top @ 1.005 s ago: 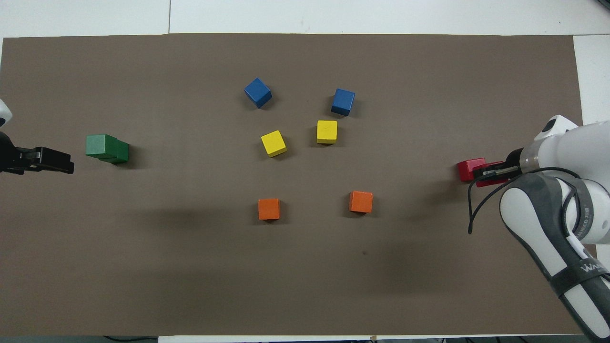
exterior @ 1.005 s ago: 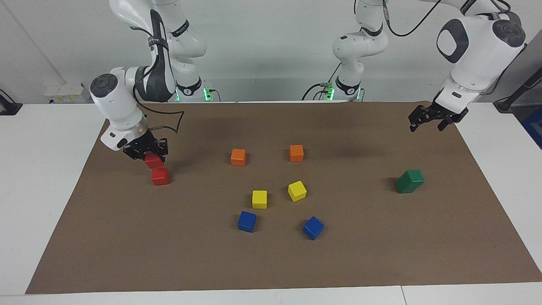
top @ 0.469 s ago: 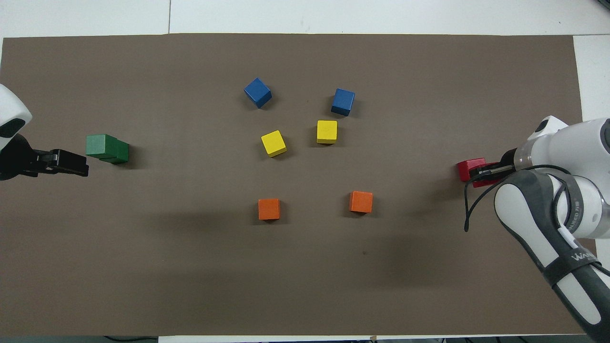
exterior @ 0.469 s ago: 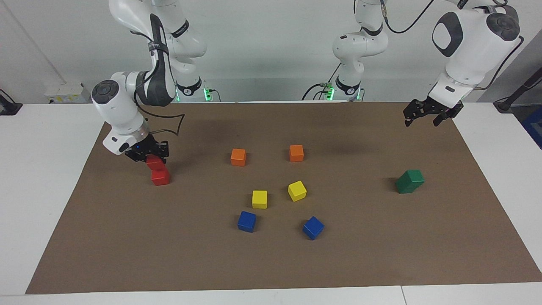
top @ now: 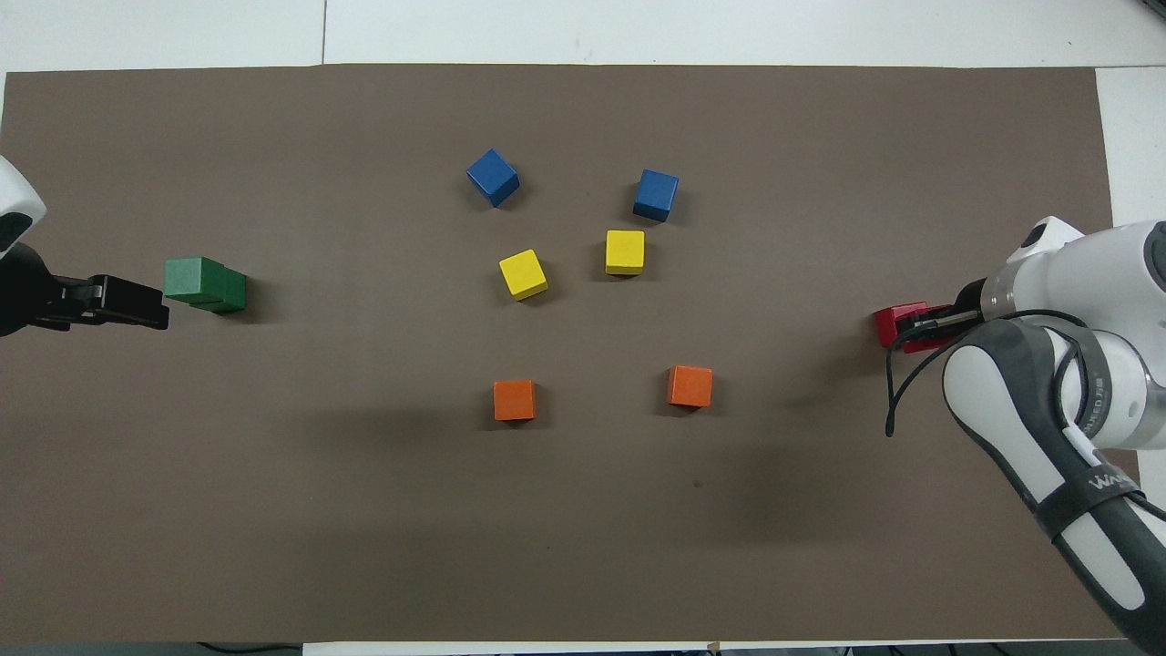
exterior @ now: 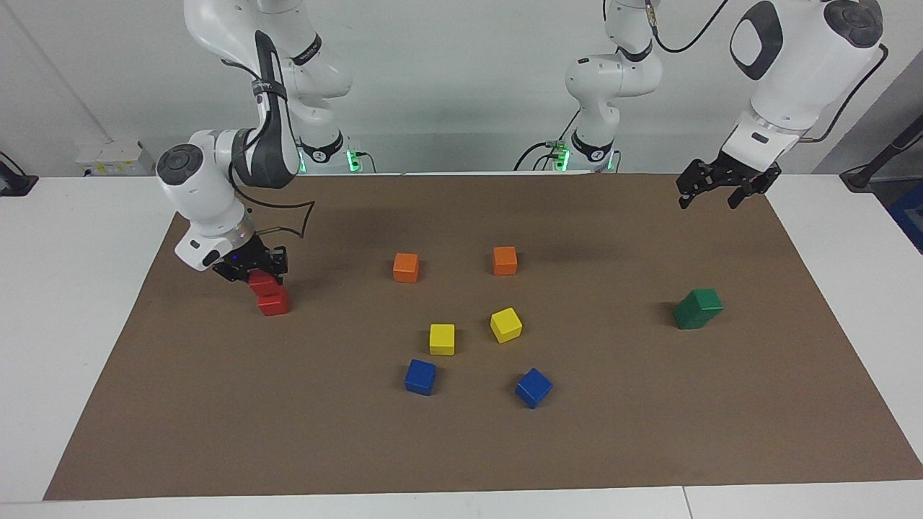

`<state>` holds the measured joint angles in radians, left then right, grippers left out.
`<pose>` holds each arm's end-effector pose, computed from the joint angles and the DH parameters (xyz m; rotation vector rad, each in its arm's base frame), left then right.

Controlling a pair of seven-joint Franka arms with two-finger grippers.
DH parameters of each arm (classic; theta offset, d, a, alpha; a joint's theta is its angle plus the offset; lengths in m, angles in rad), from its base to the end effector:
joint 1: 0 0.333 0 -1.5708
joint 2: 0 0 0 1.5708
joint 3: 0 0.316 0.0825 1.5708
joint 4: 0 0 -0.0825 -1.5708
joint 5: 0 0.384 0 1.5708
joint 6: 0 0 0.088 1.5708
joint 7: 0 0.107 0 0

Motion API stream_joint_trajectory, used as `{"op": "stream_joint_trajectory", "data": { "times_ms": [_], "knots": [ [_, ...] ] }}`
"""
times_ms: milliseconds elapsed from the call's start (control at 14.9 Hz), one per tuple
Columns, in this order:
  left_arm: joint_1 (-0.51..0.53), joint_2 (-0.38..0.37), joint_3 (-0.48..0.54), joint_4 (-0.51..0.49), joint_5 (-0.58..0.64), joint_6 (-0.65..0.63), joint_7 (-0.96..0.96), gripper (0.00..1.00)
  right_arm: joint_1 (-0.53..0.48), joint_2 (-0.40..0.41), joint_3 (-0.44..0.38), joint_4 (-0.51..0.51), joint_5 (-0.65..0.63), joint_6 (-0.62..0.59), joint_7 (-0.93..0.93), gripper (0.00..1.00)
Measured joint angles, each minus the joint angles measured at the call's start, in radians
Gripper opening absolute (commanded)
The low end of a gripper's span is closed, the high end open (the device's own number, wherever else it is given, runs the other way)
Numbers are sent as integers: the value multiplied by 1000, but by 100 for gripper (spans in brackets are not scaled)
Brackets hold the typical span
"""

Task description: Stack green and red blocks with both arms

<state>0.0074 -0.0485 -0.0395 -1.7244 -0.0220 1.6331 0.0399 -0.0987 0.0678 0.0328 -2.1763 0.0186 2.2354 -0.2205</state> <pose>0.5406 -0.0200 0.5837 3.1188 -0.1093 -0.0667 0.5413 -0.0353 0.3600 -3.1157 -0.2232 0.0097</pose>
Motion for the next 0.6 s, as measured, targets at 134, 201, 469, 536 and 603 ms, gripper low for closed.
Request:
{"op": "stream_joint_trajectory", "data": {
  "times_ms": [134,201,469,536,603],
  "knots": [
    [0,26,0,20,0,-4,0,100,-3,9,0,6,-3,2,0,0],
    [0,36,-1,24,0,-5,0,100,-6,14,0,7,-3,9,0,0],
    [2,47,-3,25,-1,-13,-2,100,-12,33,0,10,-3,39,5,0],
    [2,47,-3,25,-1,-17,-2,100,-12,36,0,11,-3,44,6,0],
    [2,47,-3,25,-1,-19,-2,100,-12,37,0,11,-3,44,9,0]
  ]
}}
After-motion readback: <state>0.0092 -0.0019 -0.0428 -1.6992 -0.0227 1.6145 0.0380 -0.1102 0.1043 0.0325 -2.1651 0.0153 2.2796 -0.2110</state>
